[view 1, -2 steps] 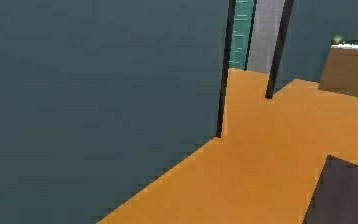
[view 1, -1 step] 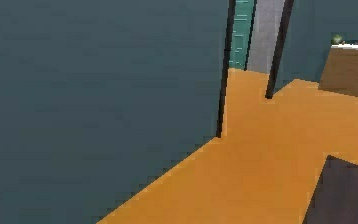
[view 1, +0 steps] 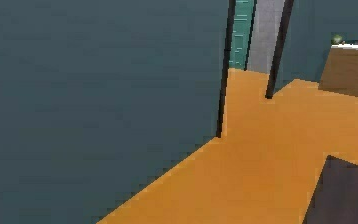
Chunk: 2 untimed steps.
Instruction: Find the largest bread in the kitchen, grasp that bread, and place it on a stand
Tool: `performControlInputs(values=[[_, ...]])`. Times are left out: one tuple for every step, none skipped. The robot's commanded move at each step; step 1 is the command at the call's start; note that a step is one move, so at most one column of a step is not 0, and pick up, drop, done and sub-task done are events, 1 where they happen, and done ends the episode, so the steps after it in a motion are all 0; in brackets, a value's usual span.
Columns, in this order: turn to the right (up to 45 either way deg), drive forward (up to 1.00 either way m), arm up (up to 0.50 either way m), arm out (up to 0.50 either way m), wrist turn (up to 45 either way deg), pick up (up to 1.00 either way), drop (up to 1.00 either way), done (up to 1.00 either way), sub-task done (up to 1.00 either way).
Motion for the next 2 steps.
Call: performControlInputs(values=[[0.0,0.00,0.00,0.00,-36.0,0.00,0.00,0.00,0.00],[0.0,0.00,0.00,-0.20,0.0,0.00,0.00,0.00,0.00]])
